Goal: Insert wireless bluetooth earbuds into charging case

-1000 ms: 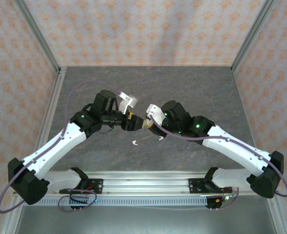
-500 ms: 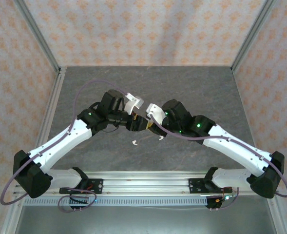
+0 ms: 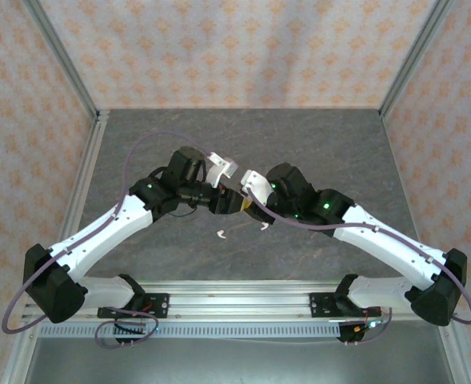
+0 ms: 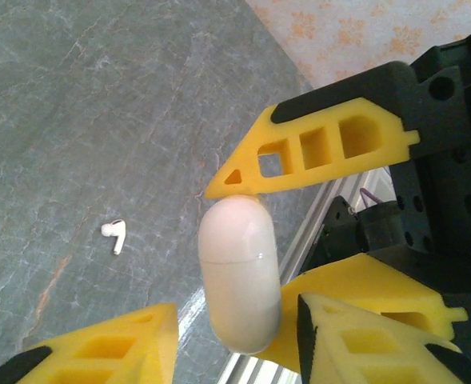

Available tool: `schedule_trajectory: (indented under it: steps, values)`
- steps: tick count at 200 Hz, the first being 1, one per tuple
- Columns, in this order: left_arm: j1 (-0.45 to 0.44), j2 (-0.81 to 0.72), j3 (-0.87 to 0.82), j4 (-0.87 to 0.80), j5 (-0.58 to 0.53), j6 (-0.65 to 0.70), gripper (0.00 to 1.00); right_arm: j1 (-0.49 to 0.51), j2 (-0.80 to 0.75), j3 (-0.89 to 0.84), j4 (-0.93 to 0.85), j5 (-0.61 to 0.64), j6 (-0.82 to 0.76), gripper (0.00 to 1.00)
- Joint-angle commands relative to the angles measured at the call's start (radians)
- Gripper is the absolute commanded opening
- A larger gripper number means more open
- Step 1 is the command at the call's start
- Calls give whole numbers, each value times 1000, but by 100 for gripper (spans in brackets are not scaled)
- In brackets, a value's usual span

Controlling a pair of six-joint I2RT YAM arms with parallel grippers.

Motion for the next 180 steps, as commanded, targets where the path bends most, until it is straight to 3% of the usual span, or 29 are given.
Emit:
schedule_trajectory:
  steps: [1, 60, 87, 116, 140, 180]
  values:
    - [-4, 32, 21, 37, -30, -13, 35, 10, -46, -1, 114, -73, -11, 31]
    - [-1, 22, 10, 61, -25, -13, 10, 10, -43, -9, 141, -83, -13, 32]
    - [7, 9, 4, 60, -37, -8, 4, 10, -44, -13, 154, -74, 2, 42]
    - [19, -18, -23, 79, -56, -8, 0, 10, -53, -17, 163, -57, 17, 47]
    - [31, -35, -38, 90, -65, -13, 0, 10, -62, -14, 162, -38, 36, 60]
    - [74, -75, -70, 97, -53, -19, 0, -34, -136, -13, 138, -41, 119, 65]
